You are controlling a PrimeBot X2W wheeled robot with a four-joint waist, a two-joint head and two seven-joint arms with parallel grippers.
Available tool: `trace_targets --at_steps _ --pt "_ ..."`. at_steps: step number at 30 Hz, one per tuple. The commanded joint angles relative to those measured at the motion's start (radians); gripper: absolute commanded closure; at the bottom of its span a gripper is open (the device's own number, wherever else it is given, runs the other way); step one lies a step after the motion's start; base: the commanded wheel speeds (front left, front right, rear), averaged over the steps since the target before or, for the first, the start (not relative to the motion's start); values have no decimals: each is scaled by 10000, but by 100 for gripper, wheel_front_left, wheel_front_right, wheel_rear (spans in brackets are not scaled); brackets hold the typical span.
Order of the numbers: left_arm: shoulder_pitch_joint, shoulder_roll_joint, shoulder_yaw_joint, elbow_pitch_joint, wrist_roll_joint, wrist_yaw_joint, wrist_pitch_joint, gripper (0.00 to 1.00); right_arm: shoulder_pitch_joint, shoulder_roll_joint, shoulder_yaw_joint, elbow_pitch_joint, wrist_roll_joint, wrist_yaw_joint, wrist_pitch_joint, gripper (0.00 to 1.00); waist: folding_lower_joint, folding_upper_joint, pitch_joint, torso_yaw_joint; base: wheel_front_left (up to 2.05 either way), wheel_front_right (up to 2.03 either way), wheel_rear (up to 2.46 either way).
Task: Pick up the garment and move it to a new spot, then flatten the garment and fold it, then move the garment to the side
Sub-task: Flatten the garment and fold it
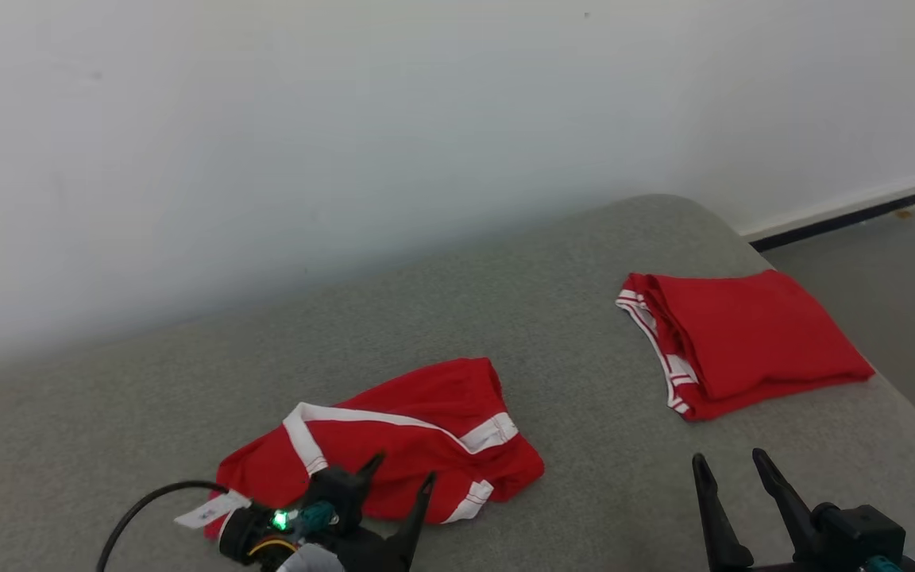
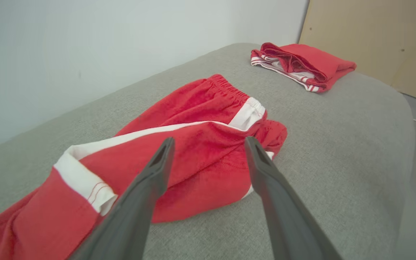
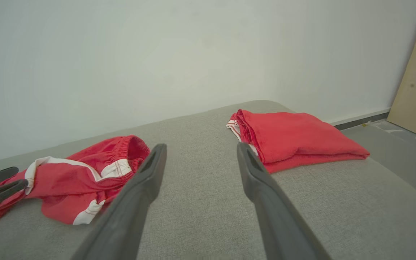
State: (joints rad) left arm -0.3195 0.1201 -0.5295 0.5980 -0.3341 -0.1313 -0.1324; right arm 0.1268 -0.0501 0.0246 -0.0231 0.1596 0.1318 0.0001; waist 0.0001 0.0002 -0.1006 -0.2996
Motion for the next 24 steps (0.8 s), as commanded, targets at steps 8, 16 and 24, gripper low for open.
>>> trace_targets --at_steps 8,16,24 --pt "-1488 149 -905 1670 495 17 459 0 -266 0 102 -27 58 -20 -94 0 -1 -2 904 -1738 0 0 0" --pt "-2337 34 -1088 3061 768 381 802 0 -205 -3 23 8 160 -20 -257 0 -1 -2 1162 -1970 0 0 0" --pt "-2791 -136 -922 3790 472 529 563 100 -411 -2 140 64 189 -20 -237 0 -1 -2 1263 -1998 0 0 0"
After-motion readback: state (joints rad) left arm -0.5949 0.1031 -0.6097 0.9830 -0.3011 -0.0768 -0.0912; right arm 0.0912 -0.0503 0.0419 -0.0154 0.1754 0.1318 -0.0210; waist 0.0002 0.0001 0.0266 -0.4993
